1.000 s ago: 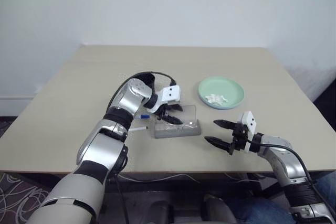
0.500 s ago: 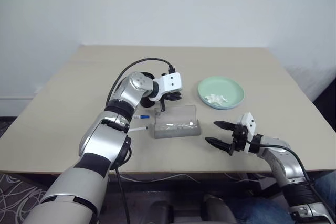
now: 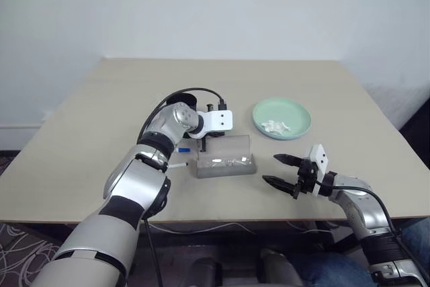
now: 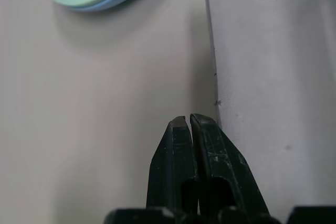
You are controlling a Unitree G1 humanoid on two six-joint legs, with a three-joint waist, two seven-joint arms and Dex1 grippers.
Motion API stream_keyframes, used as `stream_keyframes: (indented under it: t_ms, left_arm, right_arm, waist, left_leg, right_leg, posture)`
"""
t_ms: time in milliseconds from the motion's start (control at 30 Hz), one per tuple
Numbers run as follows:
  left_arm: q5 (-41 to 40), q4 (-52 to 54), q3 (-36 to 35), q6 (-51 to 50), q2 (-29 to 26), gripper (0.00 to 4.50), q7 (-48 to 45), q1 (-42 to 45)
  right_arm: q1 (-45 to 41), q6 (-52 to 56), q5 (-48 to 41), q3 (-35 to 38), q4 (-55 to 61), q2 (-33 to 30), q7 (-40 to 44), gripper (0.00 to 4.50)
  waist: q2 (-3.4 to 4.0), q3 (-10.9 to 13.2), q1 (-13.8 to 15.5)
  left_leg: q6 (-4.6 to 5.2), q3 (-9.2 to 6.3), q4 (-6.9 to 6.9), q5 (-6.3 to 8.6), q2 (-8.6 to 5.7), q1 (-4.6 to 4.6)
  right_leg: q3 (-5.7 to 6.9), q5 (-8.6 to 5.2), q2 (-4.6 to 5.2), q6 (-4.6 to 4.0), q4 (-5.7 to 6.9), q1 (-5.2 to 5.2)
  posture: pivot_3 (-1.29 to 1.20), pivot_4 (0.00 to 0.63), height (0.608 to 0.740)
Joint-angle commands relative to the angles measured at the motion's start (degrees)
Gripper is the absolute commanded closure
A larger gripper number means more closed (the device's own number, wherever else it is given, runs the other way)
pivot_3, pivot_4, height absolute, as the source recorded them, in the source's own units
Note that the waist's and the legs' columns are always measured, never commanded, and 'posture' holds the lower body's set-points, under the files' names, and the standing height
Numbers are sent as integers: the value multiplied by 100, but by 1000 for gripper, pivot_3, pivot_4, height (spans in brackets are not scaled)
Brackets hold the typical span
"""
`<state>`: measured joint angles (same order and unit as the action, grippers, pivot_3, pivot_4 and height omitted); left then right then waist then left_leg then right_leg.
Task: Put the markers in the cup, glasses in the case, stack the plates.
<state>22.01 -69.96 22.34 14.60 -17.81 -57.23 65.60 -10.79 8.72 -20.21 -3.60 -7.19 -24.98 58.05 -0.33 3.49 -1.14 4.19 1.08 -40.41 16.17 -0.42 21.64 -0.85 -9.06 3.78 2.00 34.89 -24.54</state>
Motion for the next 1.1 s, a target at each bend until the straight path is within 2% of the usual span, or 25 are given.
stream_keyframes:
  t_ms: [33,167,400,700,967,1100]
  left_arm:
    - [-488,215,-336,-299,-56,4464,-933,-3]
    - [-791,578,-522,-554,-184,4464,-1600,-82]
    - [-1226,2142,-474,-1160,-492,4464,-2666,-862]
    - [-1097,3722,-149,-1729,-831,4464,-2540,-1890]
    - [-1678,4620,-645,-2408,-1090,4464,-2393,-2025]
    - [-1936,4987,-861,-2551,-1605,4464,-2496,-2145]
  right_arm:
    - [-110,-160,-85,132,25,34,28,3]
    - [-163,-206,-82,146,-60,54,39,3]
    - [-300,-341,-78,159,-298,147,66,3]
    - [-416,-419,-69,159,-453,209,108,3]
    - [-467,-369,-55,81,-430,238,170,3]
    - [-483,-319,-63,44,-379,239,188,3]
  waist:
    - [0,0,1]
    - [0,0,0]
    - [2,-1,-14]
    - [2,-5,-1]
    - [2,-4,-5]
    - [3,-4,-21]
  left_leg:
    - [0,0,0,0,0,0]
    - [1,0,-1,0,1,1]
    - [1,0,0,0,2,0]
    - [1,0,-2,0,4,-5]
    - [1,0,-2,-1,5,-5]
    - [1,1,-1,0,7,-6]
  right_leg:
    - [0,0,0,0,0,0]
    - [0,0,0,-1,1,0]
    - [-1,0,0,-1,1,-1]
    - [-5,0,1,-3,5,2]
    - [-5,0,0,-3,8,0]
    - [-6,0,0,-3,8,-2]
  posture:
    - [0,0,721]
    - [0,0,721]
    - [0,0,721]
    - [0,0,721]
    - [0,0,721]
    - [0,0,721]
